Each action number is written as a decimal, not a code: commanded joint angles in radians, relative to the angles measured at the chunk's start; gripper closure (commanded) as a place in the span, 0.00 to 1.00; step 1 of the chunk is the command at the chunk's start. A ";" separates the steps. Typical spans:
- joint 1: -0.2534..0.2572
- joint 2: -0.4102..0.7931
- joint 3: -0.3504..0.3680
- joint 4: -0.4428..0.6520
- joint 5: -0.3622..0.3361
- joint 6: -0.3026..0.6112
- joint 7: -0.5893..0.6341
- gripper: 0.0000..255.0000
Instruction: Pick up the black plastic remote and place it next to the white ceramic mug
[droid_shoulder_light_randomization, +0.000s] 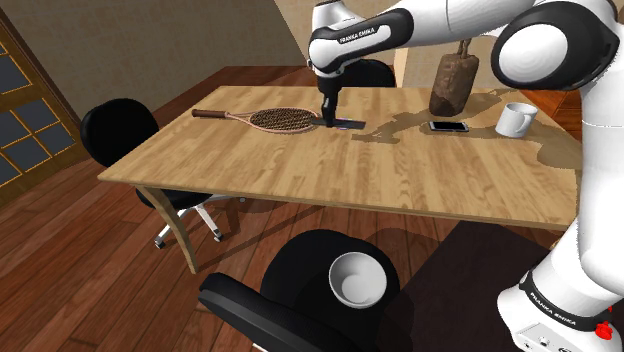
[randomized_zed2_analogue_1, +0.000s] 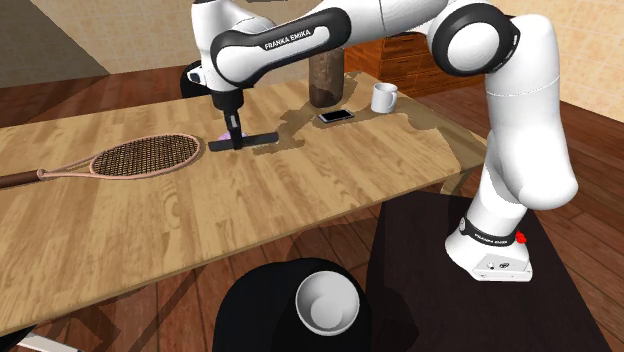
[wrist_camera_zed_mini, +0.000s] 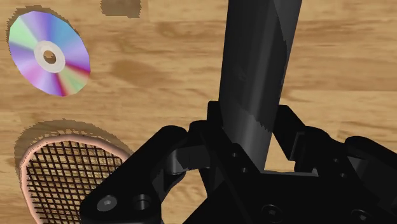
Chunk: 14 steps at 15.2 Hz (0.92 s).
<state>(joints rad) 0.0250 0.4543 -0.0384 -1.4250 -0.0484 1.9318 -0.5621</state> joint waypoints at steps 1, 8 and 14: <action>0.000 0.001 0.000 0.030 0.000 -0.029 -0.001 1.00; 0.000 -0.002 0.000 0.120 0.002 -0.121 -0.006 1.00; -0.048 -0.173 -0.022 -0.134 0.005 -0.035 -0.075 1.00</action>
<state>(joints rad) -0.0114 0.3140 -0.0549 -1.5105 -0.0449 1.8804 -0.6188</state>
